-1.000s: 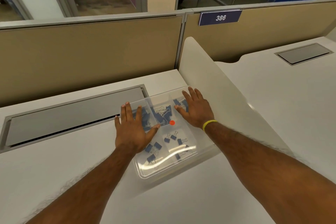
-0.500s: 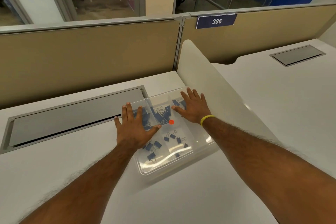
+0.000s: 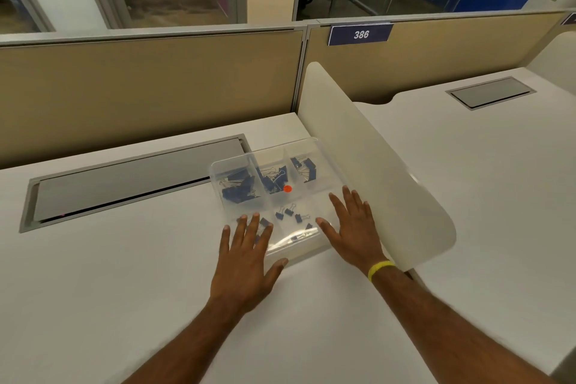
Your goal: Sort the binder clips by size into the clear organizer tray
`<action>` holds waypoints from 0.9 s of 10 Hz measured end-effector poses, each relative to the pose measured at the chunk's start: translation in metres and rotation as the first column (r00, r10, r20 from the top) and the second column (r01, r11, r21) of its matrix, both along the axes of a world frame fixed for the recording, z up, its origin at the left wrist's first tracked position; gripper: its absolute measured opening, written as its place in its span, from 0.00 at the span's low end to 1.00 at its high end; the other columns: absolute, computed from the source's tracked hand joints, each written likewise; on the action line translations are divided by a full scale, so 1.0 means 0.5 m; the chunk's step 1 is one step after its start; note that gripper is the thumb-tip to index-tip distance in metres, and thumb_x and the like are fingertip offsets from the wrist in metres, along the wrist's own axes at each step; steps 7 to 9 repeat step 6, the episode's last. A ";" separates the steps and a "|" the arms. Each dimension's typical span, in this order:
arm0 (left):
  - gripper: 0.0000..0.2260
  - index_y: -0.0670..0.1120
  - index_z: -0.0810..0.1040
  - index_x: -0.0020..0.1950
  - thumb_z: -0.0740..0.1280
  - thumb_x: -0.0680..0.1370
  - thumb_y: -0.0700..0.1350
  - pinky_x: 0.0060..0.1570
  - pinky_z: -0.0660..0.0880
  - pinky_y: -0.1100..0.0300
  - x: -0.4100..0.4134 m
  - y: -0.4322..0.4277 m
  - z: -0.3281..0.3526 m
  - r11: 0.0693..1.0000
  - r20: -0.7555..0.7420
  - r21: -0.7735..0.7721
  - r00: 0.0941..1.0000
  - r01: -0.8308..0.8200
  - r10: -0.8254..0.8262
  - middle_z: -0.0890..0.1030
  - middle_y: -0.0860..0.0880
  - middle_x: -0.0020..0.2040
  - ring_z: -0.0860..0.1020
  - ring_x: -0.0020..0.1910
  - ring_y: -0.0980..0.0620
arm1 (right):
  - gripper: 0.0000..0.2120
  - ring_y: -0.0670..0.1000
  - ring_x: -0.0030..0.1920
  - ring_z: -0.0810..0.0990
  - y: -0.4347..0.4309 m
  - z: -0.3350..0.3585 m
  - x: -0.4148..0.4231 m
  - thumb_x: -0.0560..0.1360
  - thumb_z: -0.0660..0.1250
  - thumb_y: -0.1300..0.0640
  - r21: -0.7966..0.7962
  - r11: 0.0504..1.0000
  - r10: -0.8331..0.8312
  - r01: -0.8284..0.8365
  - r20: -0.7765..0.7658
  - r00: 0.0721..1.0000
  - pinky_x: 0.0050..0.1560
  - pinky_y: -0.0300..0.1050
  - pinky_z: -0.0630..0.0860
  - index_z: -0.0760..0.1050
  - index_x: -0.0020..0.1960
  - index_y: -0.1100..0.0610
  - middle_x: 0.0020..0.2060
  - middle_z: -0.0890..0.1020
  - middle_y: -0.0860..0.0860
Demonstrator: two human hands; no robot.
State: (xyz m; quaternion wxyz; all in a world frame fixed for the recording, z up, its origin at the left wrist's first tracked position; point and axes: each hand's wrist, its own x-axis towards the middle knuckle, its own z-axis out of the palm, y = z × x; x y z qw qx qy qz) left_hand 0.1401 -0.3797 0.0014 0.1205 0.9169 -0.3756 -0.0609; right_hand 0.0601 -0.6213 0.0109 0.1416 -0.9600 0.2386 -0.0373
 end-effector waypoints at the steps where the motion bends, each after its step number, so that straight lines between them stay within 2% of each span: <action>1: 0.31 0.52 0.53 0.79 0.40 0.80 0.65 0.72 0.40 0.45 -0.003 0.001 -0.020 1.000 0.033 0.018 0.999 0.003 -0.003 0.53 0.46 0.79 0.48 0.78 0.44 | 0.44 0.51 0.79 0.42 0.007 -0.011 -0.025 0.70 0.35 0.24 0.013 1.000 -0.011 0.011 -0.004 1.000 0.76 0.49 0.37 0.51 0.79 0.47 0.79 0.46 0.51; 2: 0.28 0.53 0.45 0.78 0.41 0.81 0.62 0.71 0.33 0.47 0.000 -0.002 -0.017 1.000 0.046 0.016 0.999 -0.003 0.003 0.44 0.48 0.79 0.40 0.77 0.46 | 0.44 0.51 0.79 0.41 0.005 -0.010 -0.025 0.70 0.34 0.24 0.006 1.000 -0.006 0.006 -0.018 1.000 0.76 0.50 0.36 0.50 0.79 0.47 0.79 0.45 0.52; 3: 0.28 0.53 0.40 0.78 0.51 0.83 0.54 0.69 0.23 0.49 -0.001 -0.004 -0.011 0.998 0.040 0.058 0.999 0.011 -0.014 0.34 0.49 0.77 0.30 0.73 0.48 | 0.49 0.53 0.79 0.41 0.007 0.000 -0.024 0.67 0.30 0.22 -0.001 1.000 0.006 -0.006 -0.066 0.998 0.75 0.50 0.36 0.48 0.79 0.48 0.79 0.44 0.53; 4: 0.29 0.53 0.41 0.79 0.54 0.83 0.51 0.67 0.22 0.49 -0.003 -0.005 0.001 0.999 0.033 0.054 0.999 0.008 -0.010 0.34 0.48 0.77 0.28 0.72 0.47 | 0.53 0.54 0.79 0.41 0.004 0.013 -0.022 0.62 0.26 0.21 0.006 1.000 0.004 -0.003 -0.104 0.995 0.75 0.51 0.36 0.47 0.79 0.49 0.79 0.44 0.54; 5: 0.31 0.53 0.36 0.78 0.51 0.83 0.56 0.70 0.28 0.44 -0.008 0.003 0.026 0.991 -0.007 0.128 1.000 0.024 -0.023 0.32 0.48 0.77 0.28 0.73 0.47 | 0.55 0.55 0.79 0.42 0.021 0.038 -0.017 0.62 0.27 0.20 0.020 1.000 0.006 -0.004 -0.125 0.992 0.76 0.52 0.39 0.48 0.79 0.51 0.79 0.43 0.55; 6: 0.34 0.53 0.34 0.77 0.52 0.80 0.62 0.71 0.30 0.44 -0.017 0.022 0.040 0.991 0.023 0.120 0.998 0.062 -0.065 0.31 0.49 0.76 0.30 0.74 0.47 | 0.45 0.56 0.79 0.43 0.043 0.045 -0.017 0.72 0.40 0.25 0.024 1.000 0.015 -0.013 -0.083 0.996 0.76 0.52 0.41 0.50 0.79 0.52 0.79 0.43 0.54; 9: 0.34 0.53 0.34 0.77 0.52 0.80 0.62 0.71 0.30 0.44 -0.017 0.022 0.040 0.991 0.023 0.120 0.998 0.062 -0.065 0.31 0.49 0.76 0.30 0.74 0.47 | 0.45 0.56 0.79 0.43 0.043 0.045 -0.017 0.72 0.40 0.25 0.024 1.000 0.015 -0.013 -0.083 0.996 0.76 0.52 0.41 0.50 0.79 0.52 0.79 0.43 0.54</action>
